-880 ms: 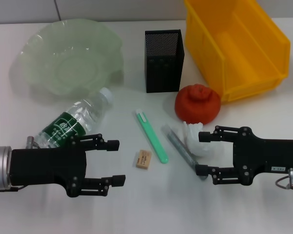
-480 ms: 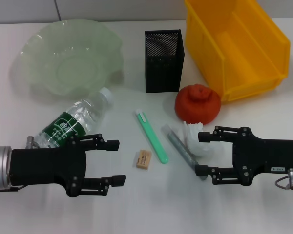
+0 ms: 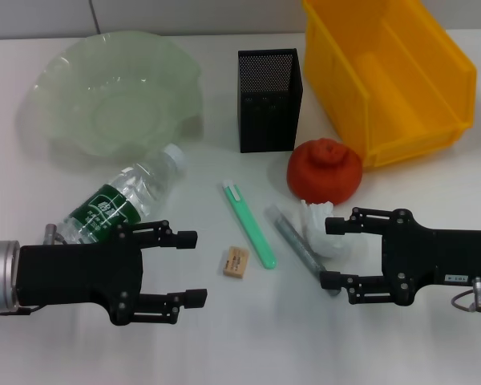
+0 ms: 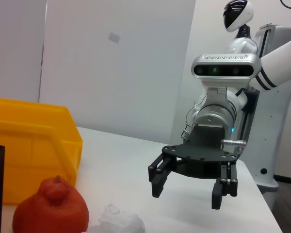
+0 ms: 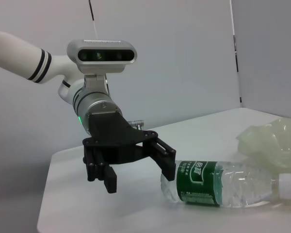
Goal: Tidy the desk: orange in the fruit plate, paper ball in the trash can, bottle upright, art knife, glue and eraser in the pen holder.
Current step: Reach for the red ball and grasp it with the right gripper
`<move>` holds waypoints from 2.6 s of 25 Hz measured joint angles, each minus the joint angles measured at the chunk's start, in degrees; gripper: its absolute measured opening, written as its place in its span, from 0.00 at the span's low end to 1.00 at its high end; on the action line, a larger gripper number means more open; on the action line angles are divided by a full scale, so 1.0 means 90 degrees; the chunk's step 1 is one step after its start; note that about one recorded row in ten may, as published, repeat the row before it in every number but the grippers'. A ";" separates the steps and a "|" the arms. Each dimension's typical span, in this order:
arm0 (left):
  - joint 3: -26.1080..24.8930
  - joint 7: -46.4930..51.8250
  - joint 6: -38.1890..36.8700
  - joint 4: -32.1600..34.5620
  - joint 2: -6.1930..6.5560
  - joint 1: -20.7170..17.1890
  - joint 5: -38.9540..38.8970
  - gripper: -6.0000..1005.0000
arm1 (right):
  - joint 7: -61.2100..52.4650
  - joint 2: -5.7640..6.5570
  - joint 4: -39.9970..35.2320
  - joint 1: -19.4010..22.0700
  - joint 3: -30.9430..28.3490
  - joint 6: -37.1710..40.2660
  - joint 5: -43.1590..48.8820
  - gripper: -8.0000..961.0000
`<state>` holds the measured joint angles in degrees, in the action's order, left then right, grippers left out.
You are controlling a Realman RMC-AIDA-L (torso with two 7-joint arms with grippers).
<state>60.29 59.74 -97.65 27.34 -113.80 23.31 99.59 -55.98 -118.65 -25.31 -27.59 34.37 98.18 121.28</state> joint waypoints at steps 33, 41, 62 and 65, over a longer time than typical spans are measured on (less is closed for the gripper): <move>-0.0037 -0.0048 -0.0003 -0.0001 -0.0039 0.0001 -0.0032 0.78 | -0.2914 0.0025 -0.1924 -0.0584 0.0083 0.0782 -0.0008 0.80; -0.0075 -0.0068 0.0005 -0.0001 -0.0042 0.0000 -0.0037 0.78 | -0.4774 0.0136 -0.3410 -0.1194 0.0937 0.0772 0.0194 0.80; -0.0434 -0.0183 0.0169 -0.0050 -0.0192 0.0017 -0.0047 0.78 | -0.6461 0.0036 -0.3918 -0.2628 0.3000 -0.0727 0.2550 0.80; -0.0483 -0.0183 0.0180 -0.0060 -0.0207 0.0030 -0.0047 0.78 | -0.6473 -0.0010 -0.3919 -0.2630 0.3184 -0.0918 0.2724 0.80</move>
<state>55.95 58.09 -96.03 26.80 -115.67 23.58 99.16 -114.23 -118.74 -60.59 -51.26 63.02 89.91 145.79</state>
